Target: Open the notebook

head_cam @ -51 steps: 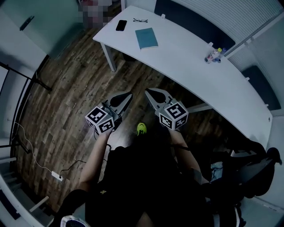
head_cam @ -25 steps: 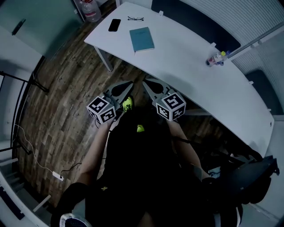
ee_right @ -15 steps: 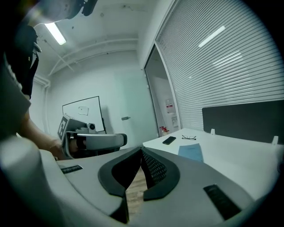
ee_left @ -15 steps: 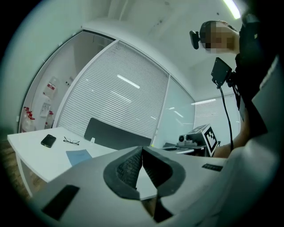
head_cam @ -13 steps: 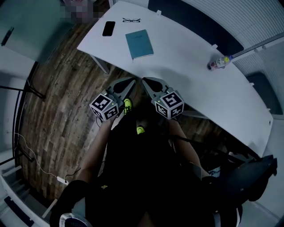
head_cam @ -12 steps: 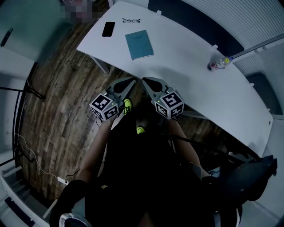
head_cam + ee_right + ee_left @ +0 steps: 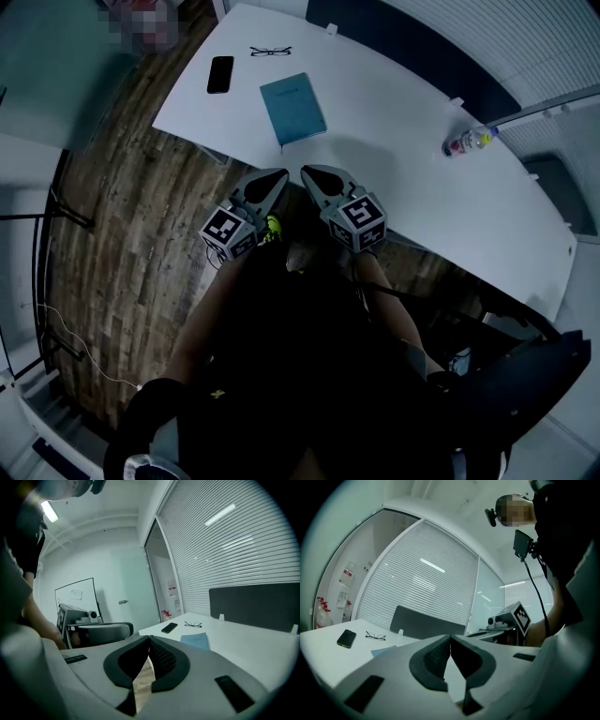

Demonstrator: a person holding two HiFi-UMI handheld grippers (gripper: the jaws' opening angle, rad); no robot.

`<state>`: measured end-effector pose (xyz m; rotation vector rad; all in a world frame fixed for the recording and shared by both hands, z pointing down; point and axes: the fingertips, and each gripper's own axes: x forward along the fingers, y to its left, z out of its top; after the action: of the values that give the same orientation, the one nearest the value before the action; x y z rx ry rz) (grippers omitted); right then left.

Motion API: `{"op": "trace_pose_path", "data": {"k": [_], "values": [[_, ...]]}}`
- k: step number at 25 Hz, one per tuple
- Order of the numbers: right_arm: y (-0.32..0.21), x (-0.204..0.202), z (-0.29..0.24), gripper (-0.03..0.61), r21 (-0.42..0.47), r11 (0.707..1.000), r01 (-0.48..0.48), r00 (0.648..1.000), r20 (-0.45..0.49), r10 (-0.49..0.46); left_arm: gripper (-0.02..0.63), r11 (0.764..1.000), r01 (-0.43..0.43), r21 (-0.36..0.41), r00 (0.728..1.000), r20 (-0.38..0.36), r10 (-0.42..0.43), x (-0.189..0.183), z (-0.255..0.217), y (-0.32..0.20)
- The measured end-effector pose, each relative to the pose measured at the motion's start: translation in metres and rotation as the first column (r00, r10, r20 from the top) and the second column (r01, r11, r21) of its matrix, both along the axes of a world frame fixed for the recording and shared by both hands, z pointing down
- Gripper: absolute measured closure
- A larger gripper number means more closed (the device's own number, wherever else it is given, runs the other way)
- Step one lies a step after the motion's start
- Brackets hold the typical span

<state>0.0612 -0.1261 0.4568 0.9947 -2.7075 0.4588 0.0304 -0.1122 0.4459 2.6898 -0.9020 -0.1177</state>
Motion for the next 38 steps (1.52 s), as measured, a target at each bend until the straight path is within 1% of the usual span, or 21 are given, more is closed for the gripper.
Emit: {"op": "trace_pose_path", "data": {"k": [5,8,12,15,19,23,26,33,36,38], "values": [[-0.025,-0.007,0.004,0.578,0.014,1.0,-0.023,1.0,-0.015,0.024,0.594,1.0,-0.024,-0.013,1.0,-0.015,0.024,-0.001,0.003,-0.023],[-0.036,-0.01,0.009,0.578,0.003,1.0,-0.029,0.999,-0.021,0.029,0.594,1.0,-0.021,-0.008,1.0,-0.015,0.021,-0.005,0.007,-0.036],[-0.048,-0.009,0.015,0.578,-0.014,0.999,-0.034,0.999,-0.032,0.033,0.594,0.999,-0.014,-0.036,1.0,-0.021,0.013,-0.006,0.012,-0.047],[-0.06,-0.006,0.02,0.578,-0.015,1.0,-0.019,0.998,-0.059,0.018,0.594,0.999,-0.011,-0.043,1.0,-0.014,0.01,-0.004,0.019,-0.053],[-0.074,-0.003,0.034,0.575,-0.051,0.998,-0.029,0.999,-0.047,0.026,0.594,0.999,-0.004,-0.033,1.0,0.008,0.004,-0.003,0.036,-0.063],[-0.087,0.0,0.047,0.543,-0.074,0.997,-0.014,0.998,-0.068,0.009,0.594,0.999,0.01,-0.044,1.0,0.02,-0.009,0.001,0.044,-0.073],[-0.096,0.002,0.058,0.529,-0.105,0.994,-0.008,0.997,-0.074,0.0,0.594,0.999,0.02,-0.036,0.999,0.031,-0.019,0.002,0.05,-0.079],[-0.114,0.006,0.084,0.499,-0.165,0.986,-0.01,0.995,-0.097,-0.006,0.594,0.997,0.026,-0.068,0.999,0.035,-0.024,0.01,0.077,-0.093],[-0.119,0.007,0.094,0.486,-0.168,0.986,-0.005,0.993,-0.121,-0.015,0.536,0.993,0.045,-0.106,0.999,0.031,-0.042,0.01,0.087,-0.101],[-0.122,0.007,0.102,0.477,-0.176,0.984,0.002,0.991,-0.133,-0.025,0.526,0.99,0.063,-0.124,0.998,0.038,-0.058,0.007,0.093,-0.107]]}}
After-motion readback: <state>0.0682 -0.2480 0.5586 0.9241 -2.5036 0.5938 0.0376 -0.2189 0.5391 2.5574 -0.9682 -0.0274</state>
